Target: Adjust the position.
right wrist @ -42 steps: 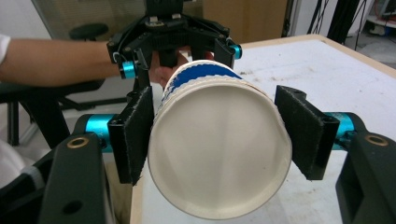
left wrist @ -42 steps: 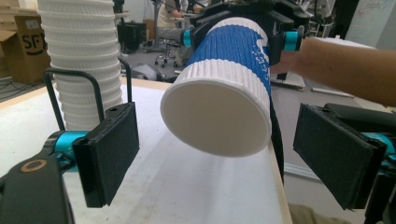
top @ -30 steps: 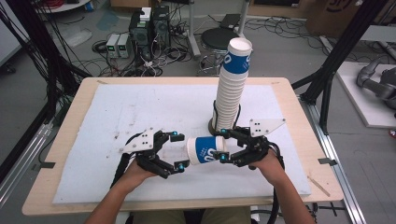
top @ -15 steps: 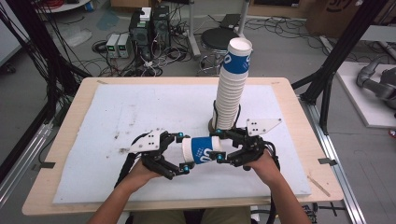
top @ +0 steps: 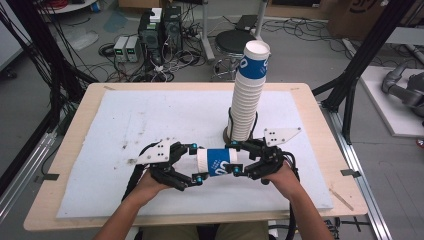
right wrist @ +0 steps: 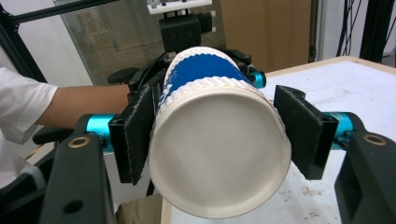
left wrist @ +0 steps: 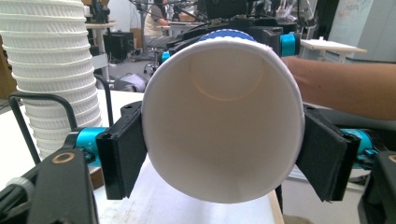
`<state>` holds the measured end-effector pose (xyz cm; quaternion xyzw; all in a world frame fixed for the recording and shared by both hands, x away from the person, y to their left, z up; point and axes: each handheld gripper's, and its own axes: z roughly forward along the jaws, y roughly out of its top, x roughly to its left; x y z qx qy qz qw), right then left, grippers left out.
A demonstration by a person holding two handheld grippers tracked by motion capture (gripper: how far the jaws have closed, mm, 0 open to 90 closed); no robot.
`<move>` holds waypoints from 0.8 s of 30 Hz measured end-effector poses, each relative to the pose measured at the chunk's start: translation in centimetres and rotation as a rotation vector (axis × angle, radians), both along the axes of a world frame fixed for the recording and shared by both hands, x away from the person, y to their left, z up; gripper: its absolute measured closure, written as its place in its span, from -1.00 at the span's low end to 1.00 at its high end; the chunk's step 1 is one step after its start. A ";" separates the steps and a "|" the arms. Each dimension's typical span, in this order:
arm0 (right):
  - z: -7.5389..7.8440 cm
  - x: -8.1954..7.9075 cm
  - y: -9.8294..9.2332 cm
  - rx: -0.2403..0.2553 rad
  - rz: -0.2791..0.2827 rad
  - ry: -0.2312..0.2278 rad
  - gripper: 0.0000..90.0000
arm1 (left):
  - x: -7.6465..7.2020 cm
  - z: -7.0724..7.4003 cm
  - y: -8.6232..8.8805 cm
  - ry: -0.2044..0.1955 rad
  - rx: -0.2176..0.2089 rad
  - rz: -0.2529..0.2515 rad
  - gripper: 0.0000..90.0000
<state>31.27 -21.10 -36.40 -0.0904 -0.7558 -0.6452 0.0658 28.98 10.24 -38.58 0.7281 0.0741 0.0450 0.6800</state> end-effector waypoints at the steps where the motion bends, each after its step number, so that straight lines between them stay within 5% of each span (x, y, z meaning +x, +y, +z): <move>1: 0.0 -0.1 0.0 -0.004 0.000 0.002 -0.29 | 0.0 0.0 0.0 0.002 0.005 -0.001 -0.43; 6: 0.1 -0.1 0.2 -0.054 -0.035 -0.015 -0.36 | -0.2 0.3 -0.4 -0.009 0.089 0.026 -0.38; 10: 0.2 -0.1 0.2 -0.077 -0.069 -0.018 -0.53 | 0.0 0.6 -0.6 -0.001 0.127 0.039 -0.36; 17: 1.2 -0.3 0.0 -0.124 -0.093 -0.052 -0.53 | 0.2 1.3 -0.2 -0.001 0.185 0.045 -0.35; 24: 2.5 -0.9 0.4 -0.258 -0.121 -0.168 -0.53 | 0.4 2.6 -0.1 -0.013 0.282 0.035 -0.35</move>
